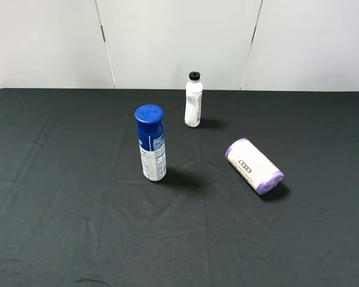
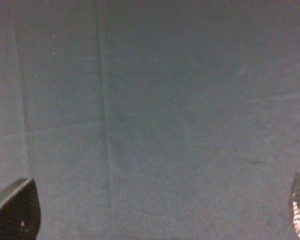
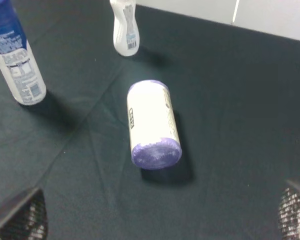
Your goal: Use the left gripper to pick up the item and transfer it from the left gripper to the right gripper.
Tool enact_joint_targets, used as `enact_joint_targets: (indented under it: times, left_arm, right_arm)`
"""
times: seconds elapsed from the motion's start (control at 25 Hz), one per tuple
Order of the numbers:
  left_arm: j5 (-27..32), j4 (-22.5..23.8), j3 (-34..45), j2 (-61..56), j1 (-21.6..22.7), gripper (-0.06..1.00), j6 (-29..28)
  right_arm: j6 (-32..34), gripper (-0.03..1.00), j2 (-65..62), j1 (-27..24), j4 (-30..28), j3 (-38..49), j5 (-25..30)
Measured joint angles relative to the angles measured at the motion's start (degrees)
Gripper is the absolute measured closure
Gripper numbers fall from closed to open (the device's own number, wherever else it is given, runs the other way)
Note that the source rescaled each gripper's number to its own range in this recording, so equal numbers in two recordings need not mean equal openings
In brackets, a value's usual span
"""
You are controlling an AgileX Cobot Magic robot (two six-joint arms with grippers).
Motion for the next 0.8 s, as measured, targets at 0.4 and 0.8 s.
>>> enact_joint_targets:
  times: [0.4,0.8]
  left_arm:
    - [0.00,0.00,0.00,0.00,0.00,-0.06,0.00]
    - [0.00,0.00,0.00,0.00,0.00,-0.06,0.00]
  right_arm:
    - [0.00,-0.03,0.00,0.00,0.00,0.00,-0.14]
    - [0.00,-0.03,0.00,-9.95,0.00,0.00,-0.47]
